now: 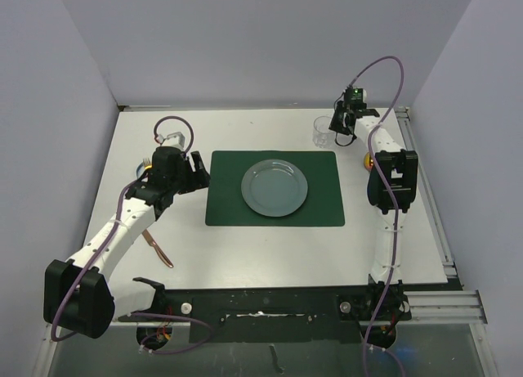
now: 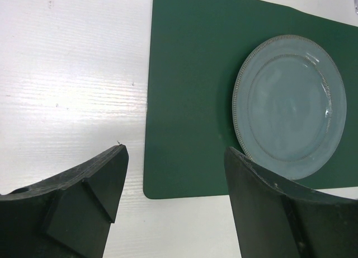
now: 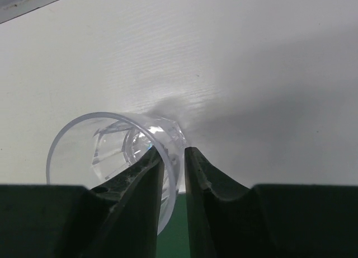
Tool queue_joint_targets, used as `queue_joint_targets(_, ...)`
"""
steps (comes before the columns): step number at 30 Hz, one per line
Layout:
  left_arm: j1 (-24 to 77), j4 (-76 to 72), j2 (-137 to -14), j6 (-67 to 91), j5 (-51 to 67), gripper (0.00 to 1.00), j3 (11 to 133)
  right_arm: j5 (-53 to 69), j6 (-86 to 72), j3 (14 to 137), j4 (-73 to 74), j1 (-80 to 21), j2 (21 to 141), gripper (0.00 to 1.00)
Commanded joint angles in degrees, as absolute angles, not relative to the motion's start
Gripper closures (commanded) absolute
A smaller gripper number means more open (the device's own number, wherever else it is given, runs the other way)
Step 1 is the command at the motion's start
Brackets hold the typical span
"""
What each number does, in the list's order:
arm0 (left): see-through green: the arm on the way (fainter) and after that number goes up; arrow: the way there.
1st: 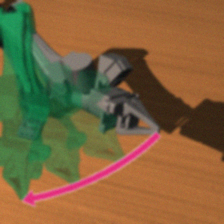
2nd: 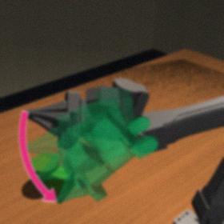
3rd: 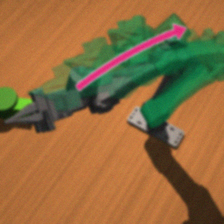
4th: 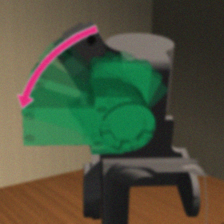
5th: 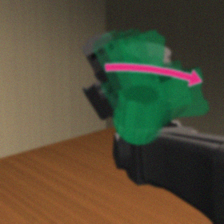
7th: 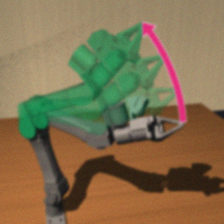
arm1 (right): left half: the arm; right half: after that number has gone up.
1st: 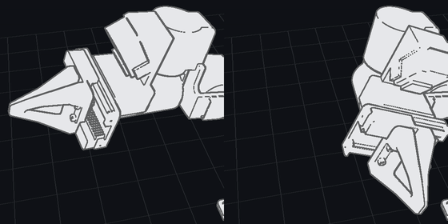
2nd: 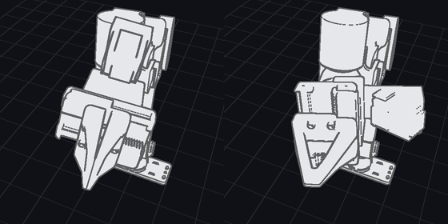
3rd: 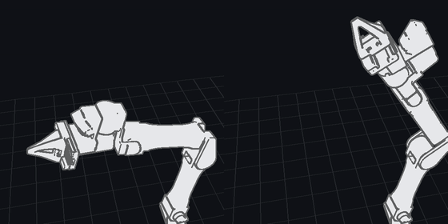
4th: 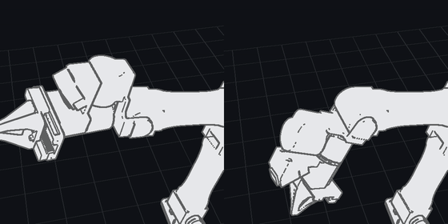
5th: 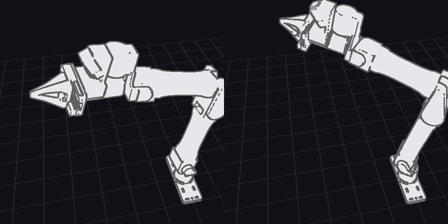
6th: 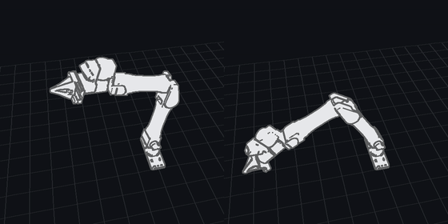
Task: Set the dinner table for one person
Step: Place the cup at the center of the board.
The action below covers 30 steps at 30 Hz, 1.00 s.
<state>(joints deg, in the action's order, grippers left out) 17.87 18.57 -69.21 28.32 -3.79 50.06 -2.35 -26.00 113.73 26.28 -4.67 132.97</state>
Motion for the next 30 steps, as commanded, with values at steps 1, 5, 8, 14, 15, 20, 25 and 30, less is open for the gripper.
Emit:
queue_joint_targets(1,18.0,15.7,-67.3,28.3,-3.7,0.31,50.6,-1.1,-25.5,116.9,23.8,-5.3,132.7,0.75)
queue_joint_targets(5,18.0,15.7,-67.3,28.3,-3.7,0.31,50.4,-0.7,-25.4,116.8,23.4,-5.4,132.7,0.68)
queue_joint_targets(8,18.0,15.6,-67.3,28.4,-3.7,0.31,50.4,-0.4,-25.3,116.8,23.2,-5.4,132.7,0.67)
queue_joint_targets(14,18.0,15.7,-67.2,28.3,-3.7,0.31,50.5,-1.1,-24.7,116.6,22.7,-5.8,132.0,0.64)
queue_joint_targets(15,18.0,15.7,-67.2,28.3,-3.7,0.31,50.5,-1.4,-24.4,116.6,22.7,-5.8,131.8,0.63)
queue_joint_targets(20,18.0,15.8,-67.2,28.3,-3.7,0.31,50.6,-4.5,-22.3,114.7,22.3,-6.0,129.0,0.56)
queue_joint_targets(25,18.1,15.9,-67.1,28.3,-3.6,0.32,50.8,-7.6,-20.8,111.7,22.0,-6.0,124.8,0.55)
queue_joint_targets(30,18.1,16.0,-66.4,28.6,-3.3,0.32,50.6,-8.7,-20.3,108.0,19.8,-6.0,119.2,0.54)
